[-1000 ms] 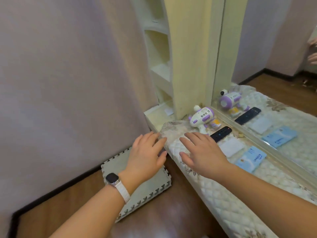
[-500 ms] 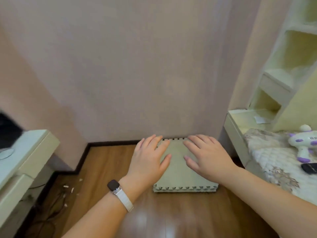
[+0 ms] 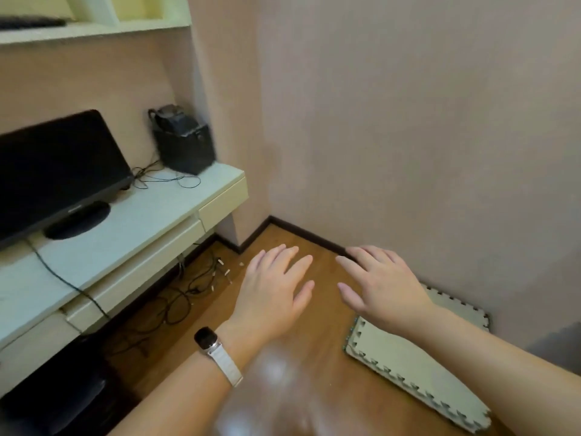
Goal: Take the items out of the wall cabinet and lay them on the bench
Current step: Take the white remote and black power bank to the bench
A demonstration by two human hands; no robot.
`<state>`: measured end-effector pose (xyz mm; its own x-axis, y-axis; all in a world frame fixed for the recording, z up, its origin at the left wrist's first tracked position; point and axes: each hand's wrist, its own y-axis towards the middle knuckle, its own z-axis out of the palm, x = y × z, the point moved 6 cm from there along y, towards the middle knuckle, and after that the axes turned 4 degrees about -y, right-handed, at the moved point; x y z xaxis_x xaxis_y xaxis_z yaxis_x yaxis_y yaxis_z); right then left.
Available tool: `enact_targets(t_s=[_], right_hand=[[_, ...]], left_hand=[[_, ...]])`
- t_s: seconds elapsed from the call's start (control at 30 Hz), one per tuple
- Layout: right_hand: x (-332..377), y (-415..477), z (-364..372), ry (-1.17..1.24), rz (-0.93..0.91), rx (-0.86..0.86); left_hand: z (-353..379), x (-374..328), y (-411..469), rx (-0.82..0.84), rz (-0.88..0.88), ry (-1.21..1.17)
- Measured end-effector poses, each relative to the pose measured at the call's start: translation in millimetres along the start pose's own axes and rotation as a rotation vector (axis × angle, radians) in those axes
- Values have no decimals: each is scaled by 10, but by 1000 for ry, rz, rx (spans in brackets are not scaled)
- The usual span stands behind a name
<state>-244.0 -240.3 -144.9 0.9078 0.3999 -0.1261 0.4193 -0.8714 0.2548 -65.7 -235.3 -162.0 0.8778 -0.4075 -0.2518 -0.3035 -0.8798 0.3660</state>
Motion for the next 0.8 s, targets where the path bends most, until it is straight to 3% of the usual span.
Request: enact_targets(t_s=[0.33,0.8], right_hand=[[218,1053,321,141,-251,-50],[-975,2537,639,188,-433,-139]], left_hand=[[-135,660,298,-23,-202,139],[226,724,1913,-39,-281,351]])
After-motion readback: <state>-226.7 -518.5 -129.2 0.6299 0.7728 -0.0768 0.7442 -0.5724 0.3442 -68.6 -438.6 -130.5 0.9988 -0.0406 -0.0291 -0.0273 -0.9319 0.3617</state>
